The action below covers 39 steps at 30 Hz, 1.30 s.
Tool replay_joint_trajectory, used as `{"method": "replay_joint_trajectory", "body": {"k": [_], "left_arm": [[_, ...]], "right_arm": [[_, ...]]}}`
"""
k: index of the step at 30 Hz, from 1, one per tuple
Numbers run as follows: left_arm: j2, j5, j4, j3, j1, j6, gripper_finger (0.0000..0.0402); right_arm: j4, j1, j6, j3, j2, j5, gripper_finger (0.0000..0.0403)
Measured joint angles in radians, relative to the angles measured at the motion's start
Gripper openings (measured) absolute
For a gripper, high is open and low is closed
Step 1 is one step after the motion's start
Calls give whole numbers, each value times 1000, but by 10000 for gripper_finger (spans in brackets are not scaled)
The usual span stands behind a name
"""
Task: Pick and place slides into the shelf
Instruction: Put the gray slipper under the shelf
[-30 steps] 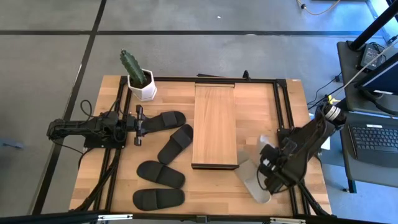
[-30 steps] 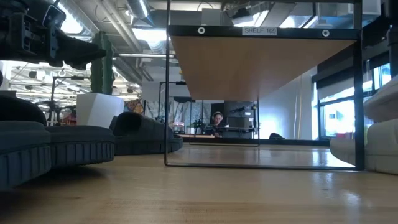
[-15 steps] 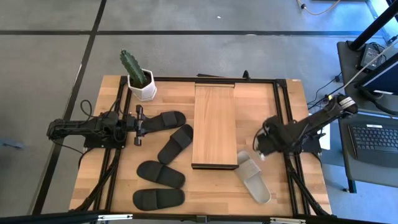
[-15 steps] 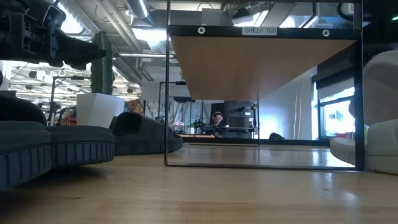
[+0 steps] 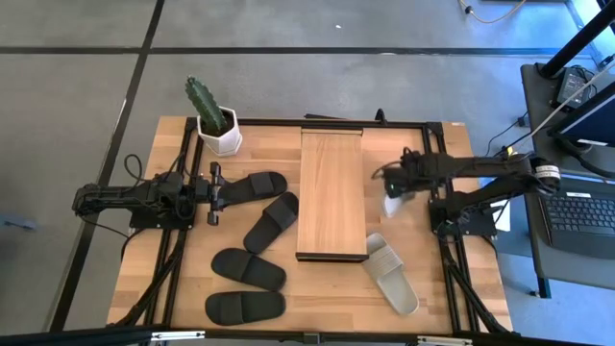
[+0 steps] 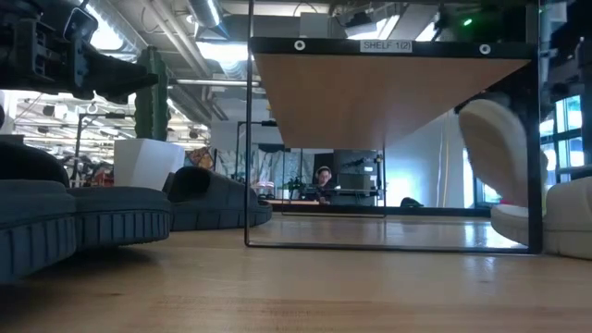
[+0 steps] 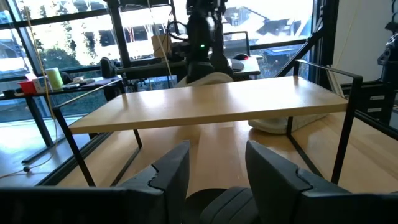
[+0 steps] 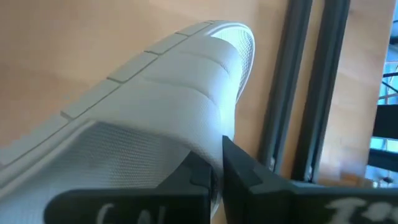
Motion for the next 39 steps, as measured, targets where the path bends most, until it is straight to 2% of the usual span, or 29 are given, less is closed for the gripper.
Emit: {"method": "replay_joint_trajectory", "body": {"k": [7,12,16,26,32,39], "left_arm": [[0,0,0,0,0,0,147],[0,0,0,0,0,0,147],[0,0,0,0,0,-2,147],[0,0,0,0,0,-4,147],[0,0,0,0,0,-8,147],[0,0,0,0,0,-8,147]], "right_arm": [[152,-214,-189,0,0,0,14],[262,-310,-288,0,34,-8,14],[283,-366,-344,1,117,-56,14],[438,-395,-446,-3,334,-115,14],[458,-405,-472,2,374,-89,14],[458,-408,-471,1,360,-85,62]]}}
